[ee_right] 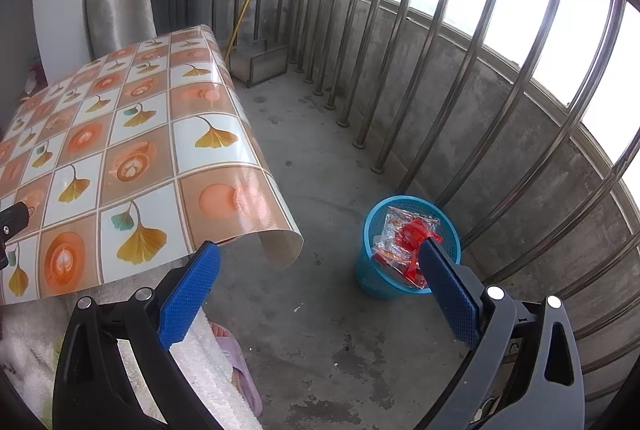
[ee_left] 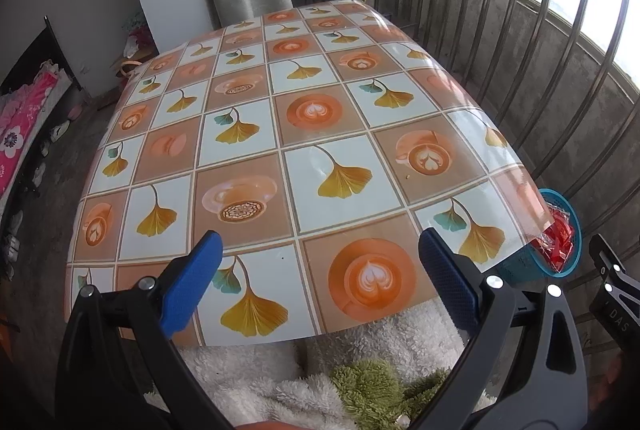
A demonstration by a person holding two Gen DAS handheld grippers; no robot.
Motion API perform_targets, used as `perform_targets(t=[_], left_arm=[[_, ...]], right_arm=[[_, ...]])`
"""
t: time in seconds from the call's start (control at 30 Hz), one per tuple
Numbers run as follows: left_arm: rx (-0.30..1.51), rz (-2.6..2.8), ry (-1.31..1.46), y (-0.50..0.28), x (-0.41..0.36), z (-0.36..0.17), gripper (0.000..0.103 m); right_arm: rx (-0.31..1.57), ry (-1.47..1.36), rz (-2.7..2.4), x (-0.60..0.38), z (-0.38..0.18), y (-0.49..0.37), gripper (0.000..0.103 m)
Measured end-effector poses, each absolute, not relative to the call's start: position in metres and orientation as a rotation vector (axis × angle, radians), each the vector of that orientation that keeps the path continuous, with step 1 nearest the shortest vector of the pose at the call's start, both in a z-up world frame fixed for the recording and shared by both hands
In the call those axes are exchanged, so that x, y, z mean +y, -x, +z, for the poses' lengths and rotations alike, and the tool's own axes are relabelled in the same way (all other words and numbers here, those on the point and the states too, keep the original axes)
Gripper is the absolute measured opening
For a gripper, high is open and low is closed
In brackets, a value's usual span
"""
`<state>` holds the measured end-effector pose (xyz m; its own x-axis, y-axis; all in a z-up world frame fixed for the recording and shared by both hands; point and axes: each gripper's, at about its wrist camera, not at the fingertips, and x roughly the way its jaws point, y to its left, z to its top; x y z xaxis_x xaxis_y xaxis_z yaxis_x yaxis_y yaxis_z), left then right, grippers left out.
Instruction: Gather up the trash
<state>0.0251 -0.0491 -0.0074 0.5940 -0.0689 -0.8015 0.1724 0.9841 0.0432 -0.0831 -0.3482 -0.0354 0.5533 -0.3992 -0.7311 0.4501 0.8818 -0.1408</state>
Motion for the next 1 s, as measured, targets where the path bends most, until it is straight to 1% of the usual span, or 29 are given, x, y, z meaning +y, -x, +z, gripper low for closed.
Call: perform_targets(t=[1.0], left_arm=[[0.923,-0.14,-0.122,-0.0242,-0.0491,-0.0077,0.094]], right_arm=[[0.841,-0.061,-0.499,-0.3391,-0.033,0.0805,0.097]])
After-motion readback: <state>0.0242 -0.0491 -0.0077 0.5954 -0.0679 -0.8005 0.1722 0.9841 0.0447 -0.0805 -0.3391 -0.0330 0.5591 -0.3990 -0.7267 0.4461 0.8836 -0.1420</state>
